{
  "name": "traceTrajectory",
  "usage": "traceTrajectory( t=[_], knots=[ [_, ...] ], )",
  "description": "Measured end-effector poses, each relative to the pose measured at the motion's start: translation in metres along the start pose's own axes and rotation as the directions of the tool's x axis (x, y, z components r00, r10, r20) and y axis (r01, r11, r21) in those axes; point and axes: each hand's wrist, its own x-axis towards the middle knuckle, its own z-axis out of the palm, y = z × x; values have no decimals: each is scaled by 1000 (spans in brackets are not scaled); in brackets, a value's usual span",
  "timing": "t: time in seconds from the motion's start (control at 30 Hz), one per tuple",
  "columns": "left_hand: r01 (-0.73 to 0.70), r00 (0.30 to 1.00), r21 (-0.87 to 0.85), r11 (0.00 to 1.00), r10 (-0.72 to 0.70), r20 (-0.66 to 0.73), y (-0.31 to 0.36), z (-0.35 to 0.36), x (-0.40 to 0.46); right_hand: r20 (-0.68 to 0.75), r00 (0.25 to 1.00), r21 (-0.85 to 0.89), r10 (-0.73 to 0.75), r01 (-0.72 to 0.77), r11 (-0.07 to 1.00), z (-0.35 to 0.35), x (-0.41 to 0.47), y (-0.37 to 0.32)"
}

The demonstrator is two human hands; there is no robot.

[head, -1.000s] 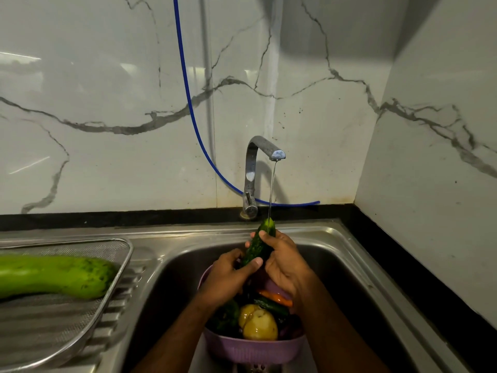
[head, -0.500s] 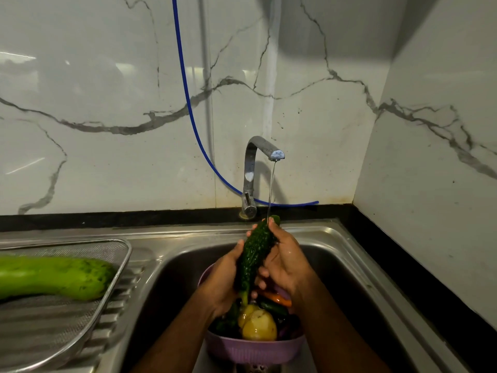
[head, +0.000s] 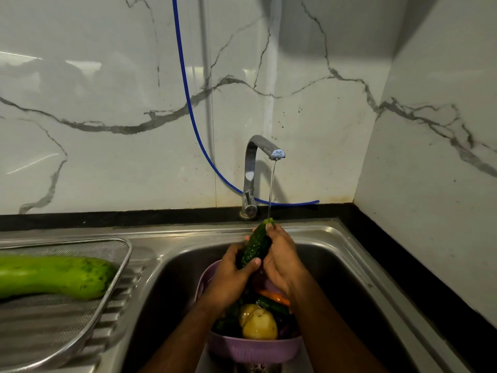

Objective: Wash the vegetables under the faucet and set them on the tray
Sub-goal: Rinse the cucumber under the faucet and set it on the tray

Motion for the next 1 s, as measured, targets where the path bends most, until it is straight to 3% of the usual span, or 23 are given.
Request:
traceTrajectory(
  t=[0.07, 0.13, 0.27, 0.4, 0.5, 0.7, 0.9, 1.0],
  knots=[
    [-36, 999, 86, 996, 37, -8, -2, -4, 0, -46, 998, -64, -32, 29, 998, 1, 4, 3],
    [-20, 1000, 69, 997, 18, 23, -1, -5, -1, -84, 995, -88, -49, 42, 995, 0, 4, 1],
    [206, 970, -282, 937, -156, 188, 5, -3, -3, -79, 997, -47, 21, -25, 999, -3, 1, -4],
    [356, 926, -330, 874, -282, 252, 16, -5, -6, 26, 995, 45, 94, -95, 994, -9, -3, -3],
    [378, 919, -315, 871, -311, 243, 21, -9, -5, 31, 993, 6, 113, -114, 994, -9, -3, -4],
    [417, 892, -305, 857, -319, 321, 21, -7, -7, -93, 990, 13, 107, -106, 994, -3, 1, -5],
    [408, 902, -391, 825, -299, 311, 20, -5, -4, 67, 995, 115, 73, -81, 990, -9, -5, -6],
    [387, 910, -368, 845, -284, 303, 18, 0, -2, 73, 997, 96, 34, -41, 995, -7, -5, -5]
  ],
)
